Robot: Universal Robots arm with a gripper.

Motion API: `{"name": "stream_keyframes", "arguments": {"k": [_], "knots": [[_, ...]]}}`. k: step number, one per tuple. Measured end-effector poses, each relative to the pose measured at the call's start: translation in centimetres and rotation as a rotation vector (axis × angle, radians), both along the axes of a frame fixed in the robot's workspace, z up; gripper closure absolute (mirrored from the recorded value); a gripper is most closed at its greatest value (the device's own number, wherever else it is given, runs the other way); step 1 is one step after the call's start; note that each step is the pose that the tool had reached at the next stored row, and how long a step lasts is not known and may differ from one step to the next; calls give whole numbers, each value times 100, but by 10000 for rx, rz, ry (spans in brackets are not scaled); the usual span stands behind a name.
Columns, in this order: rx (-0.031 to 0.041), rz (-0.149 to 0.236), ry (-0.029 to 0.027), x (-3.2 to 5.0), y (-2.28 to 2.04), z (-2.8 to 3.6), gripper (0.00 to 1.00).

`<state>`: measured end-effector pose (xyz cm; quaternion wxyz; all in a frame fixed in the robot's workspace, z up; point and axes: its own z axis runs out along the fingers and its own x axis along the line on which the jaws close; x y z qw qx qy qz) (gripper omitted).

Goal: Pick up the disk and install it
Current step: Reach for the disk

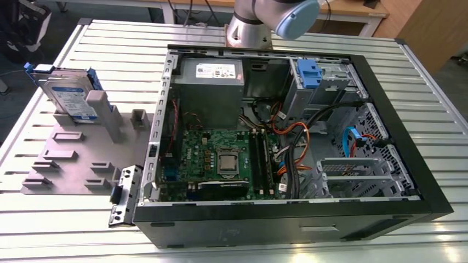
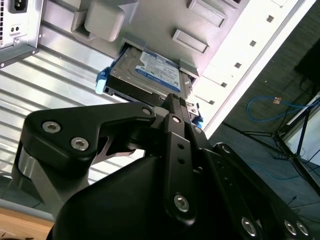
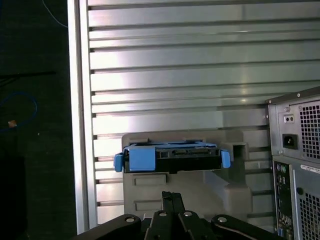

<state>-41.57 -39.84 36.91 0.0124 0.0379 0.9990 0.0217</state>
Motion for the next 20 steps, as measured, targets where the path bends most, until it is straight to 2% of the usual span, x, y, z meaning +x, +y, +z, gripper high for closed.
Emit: {"name": "stream_keyframes", "arguments": {"k": [4, 9, 13, 20], "knots": [[1, 1, 48, 79, 18, -59, 89], [0, 0, 124, 100, 50, -140, 89], [0, 1, 136, 101, 112, -180, 89], [0, 97, 139, 101, 176, -283, 89]]}}
